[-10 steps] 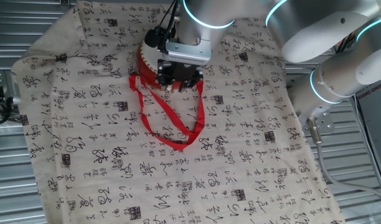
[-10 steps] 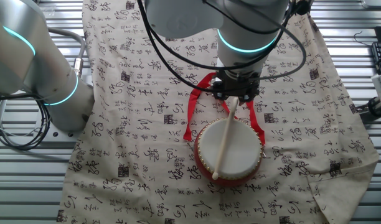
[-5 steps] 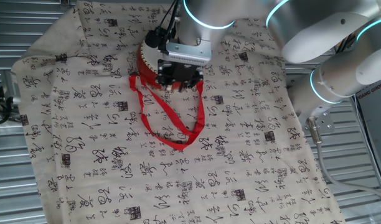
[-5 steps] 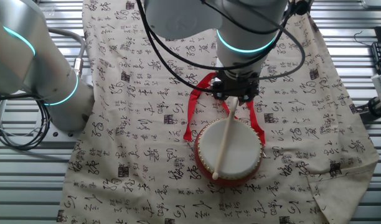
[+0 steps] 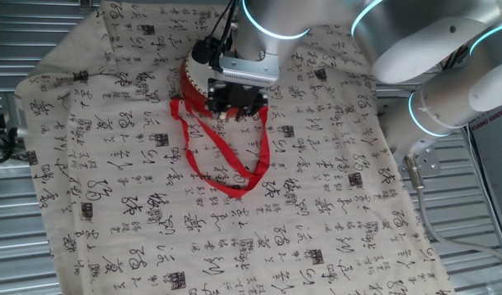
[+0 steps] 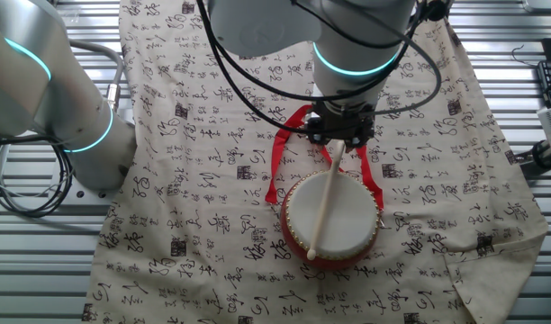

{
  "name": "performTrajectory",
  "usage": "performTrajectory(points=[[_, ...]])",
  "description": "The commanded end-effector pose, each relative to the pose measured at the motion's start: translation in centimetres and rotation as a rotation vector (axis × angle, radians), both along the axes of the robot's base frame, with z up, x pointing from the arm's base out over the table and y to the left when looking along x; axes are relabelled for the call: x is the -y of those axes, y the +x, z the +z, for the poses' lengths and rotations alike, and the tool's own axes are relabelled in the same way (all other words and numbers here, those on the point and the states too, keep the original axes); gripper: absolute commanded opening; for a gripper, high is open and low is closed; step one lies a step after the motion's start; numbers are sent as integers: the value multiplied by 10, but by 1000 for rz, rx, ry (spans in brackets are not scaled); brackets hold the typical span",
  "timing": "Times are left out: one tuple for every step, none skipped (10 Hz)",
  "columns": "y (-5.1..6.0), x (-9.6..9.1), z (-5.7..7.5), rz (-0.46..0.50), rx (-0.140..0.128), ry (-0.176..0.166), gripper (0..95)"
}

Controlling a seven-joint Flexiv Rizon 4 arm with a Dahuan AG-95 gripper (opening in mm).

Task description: Play the drum

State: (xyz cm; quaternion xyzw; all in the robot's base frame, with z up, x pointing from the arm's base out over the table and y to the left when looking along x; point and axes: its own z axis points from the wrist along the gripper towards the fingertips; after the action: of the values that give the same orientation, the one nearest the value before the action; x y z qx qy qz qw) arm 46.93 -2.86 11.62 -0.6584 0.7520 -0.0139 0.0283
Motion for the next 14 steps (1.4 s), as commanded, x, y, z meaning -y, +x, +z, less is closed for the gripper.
performTrajectory(points=[[-1,1,-1,-1,5,0,380],[-2,1,-2,-2,7,2,380],[-2,1,-2,-1,7,1,380],[-3,1,-2,-2,7,1,380],[-3,1,-2,-2,8,1,380],[-3,1,-2,-1,8,1,380],[-4,2,-3,-3,10,2,380],[-6,2,-4,-4,13,3,380],[-6,2,-4,-2,16,3,380],[-6,2,-4,-3,15,3,380],[-6,2,-4,-4,15,4,380],[-6,2,-4,-5,15,5,190],[-6,2,-4,-8,14,8,190],[-6,2,-4,-11,14,7,190]])
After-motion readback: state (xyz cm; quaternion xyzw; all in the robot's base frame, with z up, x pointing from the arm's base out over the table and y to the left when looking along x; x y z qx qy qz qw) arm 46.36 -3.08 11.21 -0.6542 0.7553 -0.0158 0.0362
